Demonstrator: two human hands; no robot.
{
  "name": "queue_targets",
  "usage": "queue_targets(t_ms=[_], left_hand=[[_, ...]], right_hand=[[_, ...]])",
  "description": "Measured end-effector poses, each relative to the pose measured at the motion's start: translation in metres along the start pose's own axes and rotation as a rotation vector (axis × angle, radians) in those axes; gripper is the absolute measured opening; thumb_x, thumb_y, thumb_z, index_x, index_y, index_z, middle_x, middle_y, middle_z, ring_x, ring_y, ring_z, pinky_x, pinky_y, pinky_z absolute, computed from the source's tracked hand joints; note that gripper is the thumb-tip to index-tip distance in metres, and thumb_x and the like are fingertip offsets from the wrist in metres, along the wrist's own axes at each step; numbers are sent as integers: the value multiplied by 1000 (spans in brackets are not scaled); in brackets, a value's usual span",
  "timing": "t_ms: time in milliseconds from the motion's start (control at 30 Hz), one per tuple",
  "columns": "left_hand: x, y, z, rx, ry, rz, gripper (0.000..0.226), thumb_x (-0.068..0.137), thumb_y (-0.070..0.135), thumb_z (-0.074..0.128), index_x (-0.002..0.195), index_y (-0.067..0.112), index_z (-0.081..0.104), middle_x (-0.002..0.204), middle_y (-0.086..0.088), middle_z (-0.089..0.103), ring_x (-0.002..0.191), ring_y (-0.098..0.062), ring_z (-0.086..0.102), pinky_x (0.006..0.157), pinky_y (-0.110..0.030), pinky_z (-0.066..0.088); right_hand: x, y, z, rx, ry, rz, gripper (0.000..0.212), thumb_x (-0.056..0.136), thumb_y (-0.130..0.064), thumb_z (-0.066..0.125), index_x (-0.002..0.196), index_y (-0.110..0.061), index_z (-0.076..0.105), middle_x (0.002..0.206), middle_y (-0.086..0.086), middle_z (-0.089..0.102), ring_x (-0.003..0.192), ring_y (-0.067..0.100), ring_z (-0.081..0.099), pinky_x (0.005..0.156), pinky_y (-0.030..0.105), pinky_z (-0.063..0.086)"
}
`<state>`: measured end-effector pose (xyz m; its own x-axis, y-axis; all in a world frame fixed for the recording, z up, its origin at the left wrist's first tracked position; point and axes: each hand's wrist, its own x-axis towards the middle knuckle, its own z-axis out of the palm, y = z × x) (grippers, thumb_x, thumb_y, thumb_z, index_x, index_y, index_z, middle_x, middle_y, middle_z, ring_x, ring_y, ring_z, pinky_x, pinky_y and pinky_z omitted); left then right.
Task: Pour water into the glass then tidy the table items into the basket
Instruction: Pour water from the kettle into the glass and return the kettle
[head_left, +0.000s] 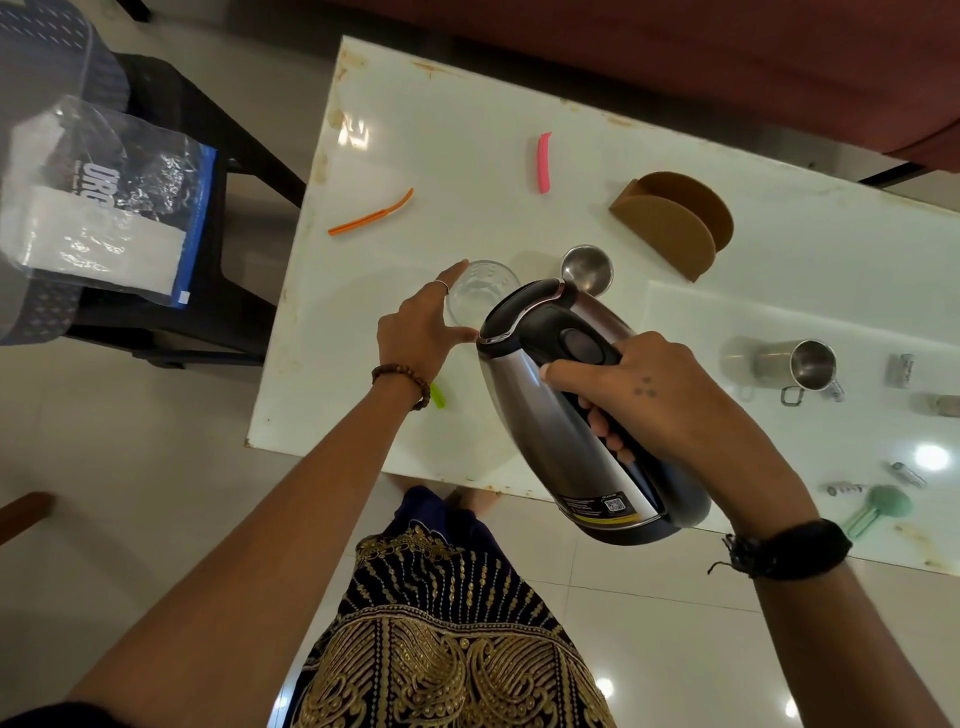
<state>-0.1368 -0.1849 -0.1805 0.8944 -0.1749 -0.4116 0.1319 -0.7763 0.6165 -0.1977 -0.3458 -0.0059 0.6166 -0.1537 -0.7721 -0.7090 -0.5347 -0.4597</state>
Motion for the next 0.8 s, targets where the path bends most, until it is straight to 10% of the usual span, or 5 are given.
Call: queue_targets(t_ms=[800], left_hand=[[1,0,3,-4,27,8,72,76,33,70,138,35,34,130,4,58,107,-25,60,72,-27,39]], right_hand=[[3,-4,-1,38,-9,-7,31,71,-34,64,58,-7,59,37,0,55,32,11,46,36,19,43]])
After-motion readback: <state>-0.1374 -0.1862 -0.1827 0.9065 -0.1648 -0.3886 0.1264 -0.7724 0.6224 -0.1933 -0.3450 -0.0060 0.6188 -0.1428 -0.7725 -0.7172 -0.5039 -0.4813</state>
